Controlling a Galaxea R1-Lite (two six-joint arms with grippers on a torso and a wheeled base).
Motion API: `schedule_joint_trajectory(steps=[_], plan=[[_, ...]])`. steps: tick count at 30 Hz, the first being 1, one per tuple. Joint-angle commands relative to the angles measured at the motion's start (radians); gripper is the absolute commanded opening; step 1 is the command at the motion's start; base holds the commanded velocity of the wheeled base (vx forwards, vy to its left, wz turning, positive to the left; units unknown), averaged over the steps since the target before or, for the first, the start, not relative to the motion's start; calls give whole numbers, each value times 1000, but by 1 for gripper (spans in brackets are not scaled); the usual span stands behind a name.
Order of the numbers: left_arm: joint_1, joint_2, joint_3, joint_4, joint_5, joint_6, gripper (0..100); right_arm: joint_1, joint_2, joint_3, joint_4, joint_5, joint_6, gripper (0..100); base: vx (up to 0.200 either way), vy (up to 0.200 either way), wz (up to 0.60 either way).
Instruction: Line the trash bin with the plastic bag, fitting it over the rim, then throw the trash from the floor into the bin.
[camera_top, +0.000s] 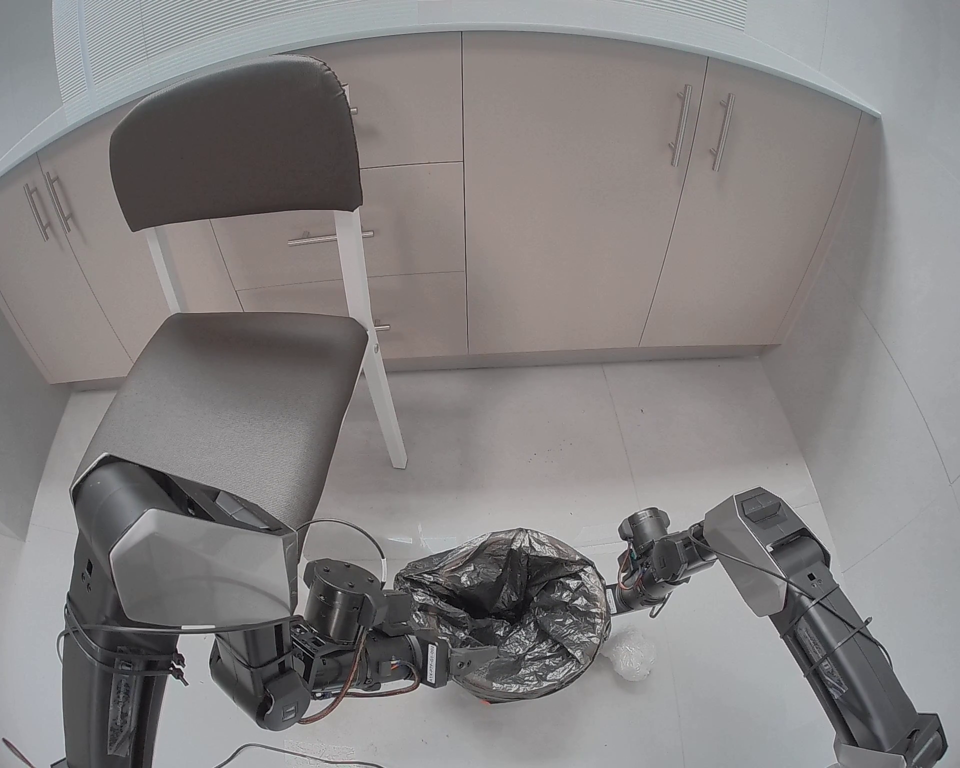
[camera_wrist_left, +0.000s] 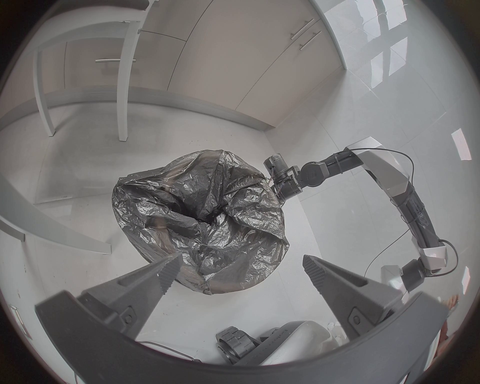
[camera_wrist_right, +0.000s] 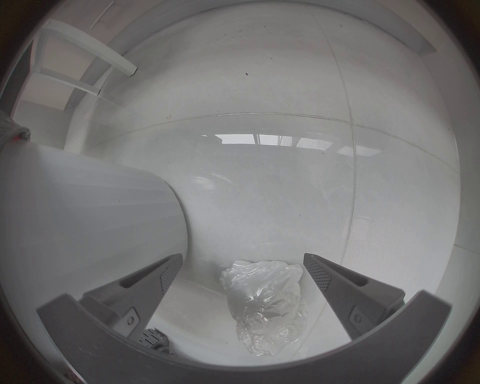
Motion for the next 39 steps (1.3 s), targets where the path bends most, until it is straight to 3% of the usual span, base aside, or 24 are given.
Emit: schedule_joint_trajectory(steps=[1,9,16,23,35,39], plan=[[-1,-1,-1,2,1,-1,100,-1,1,0,-2,1,13,100,0,0,0],[-6,8,9,-14,7,1,100,-1,1,0,-6,1,48,100,0,0,0],[-6,106,43,-228,30,1,100,-1,1,0,-8,-1,48,100,0,0,0],[-6,106,45,-227,30,-1,100,-3,1,0,-8,-1,47,100,0,0,0],[-6,111,43,-227,32,2,100,-1,1,0,-5,-10,44,100,-200,0,0],[-8,111,42,-227,32,4,100,-1,1,0,-5,-28,41,100,0,0,0]])
